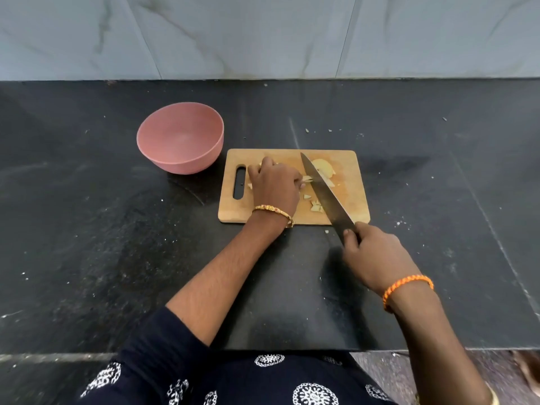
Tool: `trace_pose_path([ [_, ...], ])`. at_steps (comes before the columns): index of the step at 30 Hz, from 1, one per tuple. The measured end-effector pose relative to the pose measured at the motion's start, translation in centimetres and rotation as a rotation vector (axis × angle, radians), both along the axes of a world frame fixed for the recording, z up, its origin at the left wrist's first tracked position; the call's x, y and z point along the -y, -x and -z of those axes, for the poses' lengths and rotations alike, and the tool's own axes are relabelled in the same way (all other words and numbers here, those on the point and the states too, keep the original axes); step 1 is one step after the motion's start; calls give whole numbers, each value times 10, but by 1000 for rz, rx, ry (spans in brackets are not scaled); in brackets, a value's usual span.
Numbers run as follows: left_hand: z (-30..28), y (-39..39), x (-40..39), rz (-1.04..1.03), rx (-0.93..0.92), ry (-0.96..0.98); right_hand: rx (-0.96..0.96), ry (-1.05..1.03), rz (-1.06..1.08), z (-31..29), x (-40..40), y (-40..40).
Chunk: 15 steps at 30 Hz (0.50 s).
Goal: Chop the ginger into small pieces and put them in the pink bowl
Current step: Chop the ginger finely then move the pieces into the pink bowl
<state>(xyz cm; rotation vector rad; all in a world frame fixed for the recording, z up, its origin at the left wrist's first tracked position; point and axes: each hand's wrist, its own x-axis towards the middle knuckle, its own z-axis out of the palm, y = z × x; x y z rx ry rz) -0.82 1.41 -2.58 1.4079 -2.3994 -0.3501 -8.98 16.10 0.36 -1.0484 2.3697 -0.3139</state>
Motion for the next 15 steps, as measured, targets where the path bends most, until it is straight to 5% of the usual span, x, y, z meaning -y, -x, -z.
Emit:
trace_pose_path([
  [15, 5, 0, -4, 19, 39, -23, 35, 83, -2, -2, 28, -2],
])
